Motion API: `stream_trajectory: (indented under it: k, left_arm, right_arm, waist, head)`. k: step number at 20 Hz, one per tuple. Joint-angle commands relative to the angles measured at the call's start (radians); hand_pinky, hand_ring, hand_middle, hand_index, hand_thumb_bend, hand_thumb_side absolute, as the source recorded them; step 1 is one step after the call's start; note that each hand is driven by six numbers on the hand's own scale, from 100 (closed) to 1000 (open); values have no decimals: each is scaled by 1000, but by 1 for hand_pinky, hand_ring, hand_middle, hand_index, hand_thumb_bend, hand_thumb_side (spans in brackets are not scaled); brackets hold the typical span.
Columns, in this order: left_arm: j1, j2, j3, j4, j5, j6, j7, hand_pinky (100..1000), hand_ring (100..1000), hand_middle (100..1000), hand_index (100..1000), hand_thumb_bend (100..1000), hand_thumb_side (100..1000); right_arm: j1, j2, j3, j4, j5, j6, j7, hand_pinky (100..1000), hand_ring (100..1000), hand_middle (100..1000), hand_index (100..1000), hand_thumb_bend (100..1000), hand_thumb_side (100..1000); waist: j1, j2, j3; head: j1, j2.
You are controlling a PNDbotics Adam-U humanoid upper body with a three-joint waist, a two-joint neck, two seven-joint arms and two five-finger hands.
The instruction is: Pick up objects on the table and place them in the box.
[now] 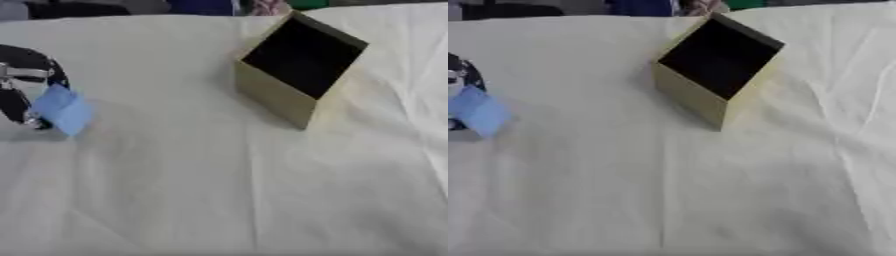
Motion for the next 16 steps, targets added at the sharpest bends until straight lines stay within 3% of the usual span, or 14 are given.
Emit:
stream_trajectory:
  k: [1, 6, 15, 16]
  left_arm:
    - [-36, 19, 32, -38, 18, 8, -7, 873, 759, 622, 683, 100, 100]
    - [-118, -36, 36, -62, 41, 11, -28, 875, 758, 614, 680, 100, 100]
    - [-298, -217, 49, -26, 96, 40, -72, 873, 754, 595, 659, 100, 146]
    - [-311, -231, 50, -21, 97, 42, -74, 872, 752, 589, 653, 100, 295]
  right_arm:
    - [3, -17, -7, -16, 7, 3, -4, 639, 772, 585, 718, 100, 810]
    - [3, -24, -7, -16, 5, 1, -4, 639, 771, 585, 718, 100, 809]
    - [3, -30, -5, -16, -1, 2, 2, 638, 772, 585, 718, 100, 809]
    - [3, -31, -5, -16, -1, 2, 2, 638, 772, 585, 718, 100, 810]
  waist:
    - [0, -21, 1]
    - [4, -27, 1]
    - [13, -35, -3]
    - [14, -35, -4]
  head:
    - [-6, -2]
    - [-10, 4]
    - [-26, 6]
    - [-28, 6]
